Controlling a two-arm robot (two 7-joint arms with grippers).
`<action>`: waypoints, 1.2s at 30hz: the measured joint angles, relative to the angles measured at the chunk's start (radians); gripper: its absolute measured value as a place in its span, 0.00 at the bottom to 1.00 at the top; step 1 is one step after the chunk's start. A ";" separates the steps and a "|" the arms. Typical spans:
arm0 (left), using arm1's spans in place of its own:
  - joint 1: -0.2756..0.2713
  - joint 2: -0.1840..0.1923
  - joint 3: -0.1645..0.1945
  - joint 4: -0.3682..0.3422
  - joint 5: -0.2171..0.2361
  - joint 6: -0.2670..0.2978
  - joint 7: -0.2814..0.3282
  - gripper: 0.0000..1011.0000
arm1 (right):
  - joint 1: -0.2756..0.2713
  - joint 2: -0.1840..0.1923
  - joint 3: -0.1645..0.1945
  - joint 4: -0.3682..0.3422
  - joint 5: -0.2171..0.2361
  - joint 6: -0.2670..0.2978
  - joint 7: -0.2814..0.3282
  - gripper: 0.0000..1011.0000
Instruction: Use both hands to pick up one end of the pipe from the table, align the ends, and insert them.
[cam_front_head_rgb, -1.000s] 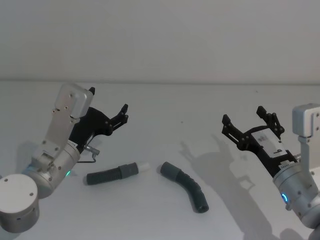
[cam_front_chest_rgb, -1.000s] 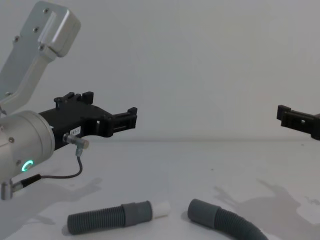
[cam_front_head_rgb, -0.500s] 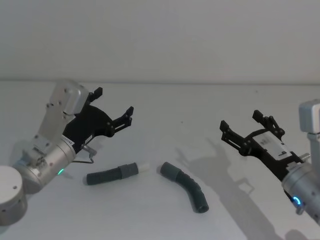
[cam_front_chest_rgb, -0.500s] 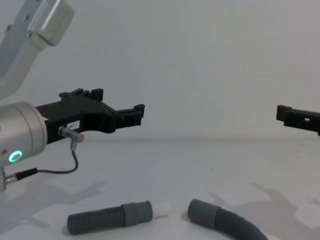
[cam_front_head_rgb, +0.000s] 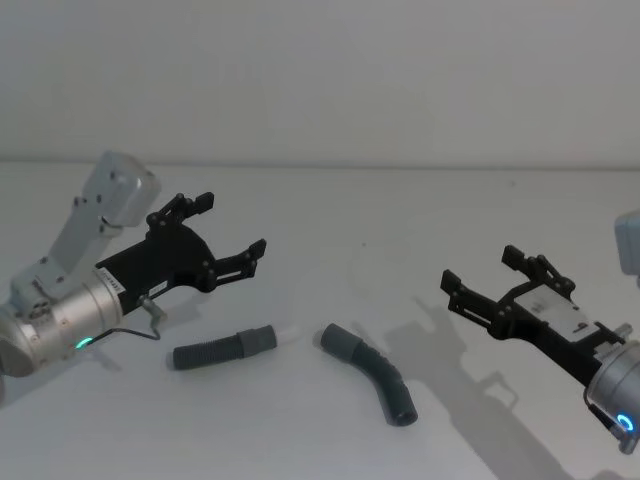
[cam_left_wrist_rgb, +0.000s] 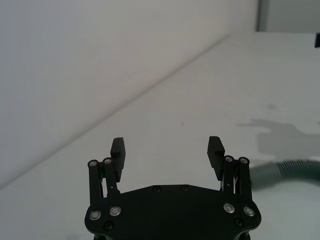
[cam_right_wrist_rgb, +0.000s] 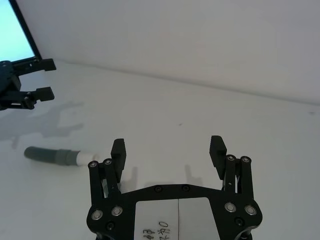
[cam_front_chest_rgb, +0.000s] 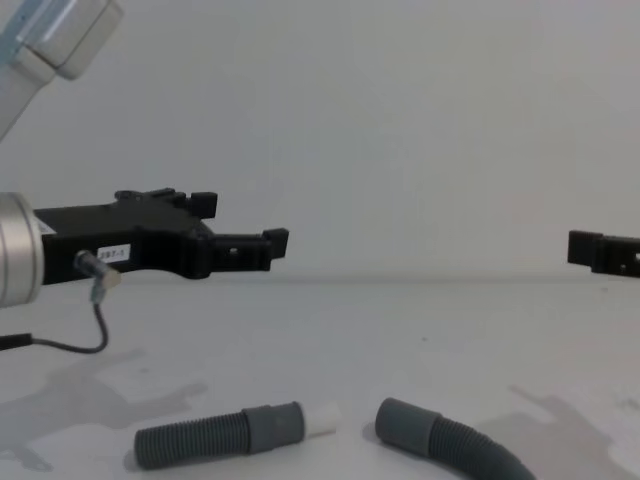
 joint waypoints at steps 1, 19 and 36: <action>-0.002 0.007 0.000 0.000 -0.003 0.003 -0.009 0.99 | -0.004 0.005 0.002 -0.004 0.006 0.006 0.006 0.99; -0.026 0.108 0.004 0.032 -0.061 0.033 -0.176 0.99 | -0.006 0.046 -0.029 -0.015 0.007 0.015 0.030 0.99; -0.008 0.162 0.026 0.050 -0.091 0.009 -0.259 0.99 | 0.008 0.052 -0.079 0.000 -0.012 0.002 0.028 0.99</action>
